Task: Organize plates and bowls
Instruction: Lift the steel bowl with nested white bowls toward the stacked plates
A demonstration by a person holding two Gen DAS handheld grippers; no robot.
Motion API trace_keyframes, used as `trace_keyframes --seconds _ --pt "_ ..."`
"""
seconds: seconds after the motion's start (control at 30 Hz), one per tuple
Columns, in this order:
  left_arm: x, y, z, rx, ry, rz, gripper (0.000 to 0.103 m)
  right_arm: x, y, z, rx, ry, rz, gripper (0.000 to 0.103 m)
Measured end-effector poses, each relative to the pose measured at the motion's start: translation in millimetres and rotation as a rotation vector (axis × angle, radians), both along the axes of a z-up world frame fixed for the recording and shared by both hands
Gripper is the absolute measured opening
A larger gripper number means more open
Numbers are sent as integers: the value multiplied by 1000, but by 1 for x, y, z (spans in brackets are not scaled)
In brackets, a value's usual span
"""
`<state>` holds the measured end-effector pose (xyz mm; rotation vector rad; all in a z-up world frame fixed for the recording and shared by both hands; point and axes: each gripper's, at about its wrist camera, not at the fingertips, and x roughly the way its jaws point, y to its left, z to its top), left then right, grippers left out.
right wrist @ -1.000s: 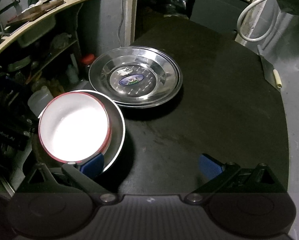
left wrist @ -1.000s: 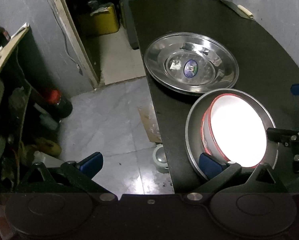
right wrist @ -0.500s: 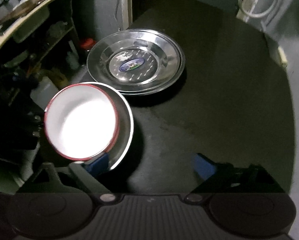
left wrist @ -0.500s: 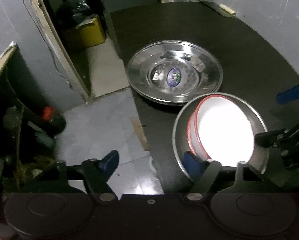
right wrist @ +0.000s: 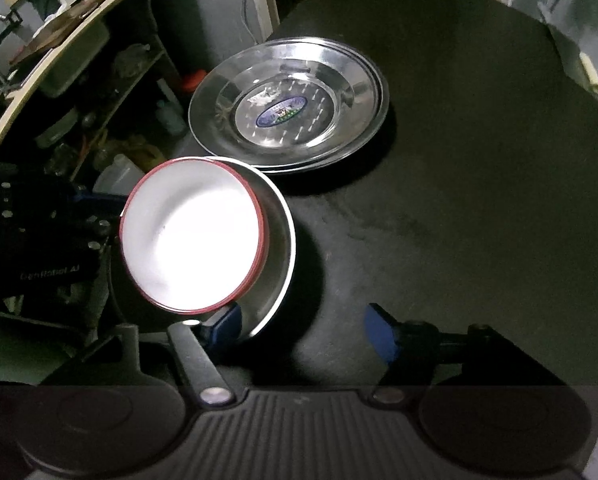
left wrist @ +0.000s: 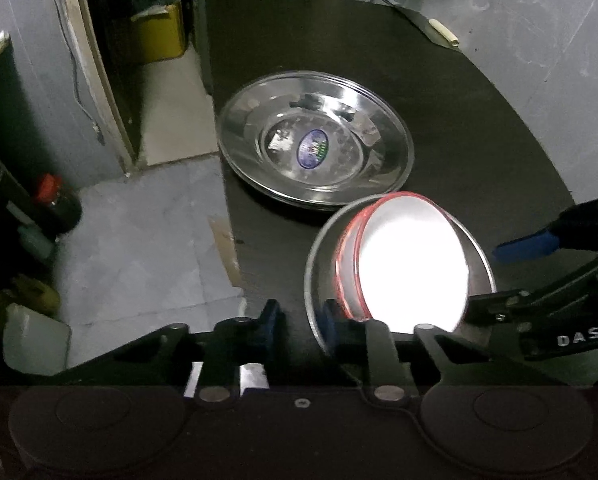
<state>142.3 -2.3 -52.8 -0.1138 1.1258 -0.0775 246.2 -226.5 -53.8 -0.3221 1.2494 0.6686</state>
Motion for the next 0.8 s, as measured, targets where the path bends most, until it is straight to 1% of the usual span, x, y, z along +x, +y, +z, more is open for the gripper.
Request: trace_keyframes --seconds 0.03,0.07,0.1,0.13,0.17,0.2,0.23,0.27,0.4,0.57,0.8 --pt "0 -1 -1 -6 0 -4 15 2 0 -2 15 19 -4 60" --pt "0 -2 -1 -9 2 -8 14 4 1 -5 24 33 -9 58" --pt "1 -3 -2 -14 5 -11 11 6 1 -8 37 50 -14 53" --pt "1 -4 -3 -18 8 -11 11 8 1 -10 58 69 -18 43" --pt "0 -5 -3 -18 7 -9 11 9 0 -12 84 92 -23 38" --pt "0 -5 -3 -20 8 -9 12 11 -1 -13 102 108 -26 31" --pt "0 -4 -4 -26 9 -6 12 12 -1 -15 118 121 -26 25" --pt "0 -3 -4 -32 11 -2 12 13 -1 -16 129 132 -24 22" --pt "1 -1 -4 -44 16 5 13 15 0 -17 137 137 -27 22" --pt "3 4 -5 -97 36 37 11 15 -2 -15 134 143 -28 22" --pt "7 1 -3 -132 38 46 10 14 -15 -7 159 145 -60 22"
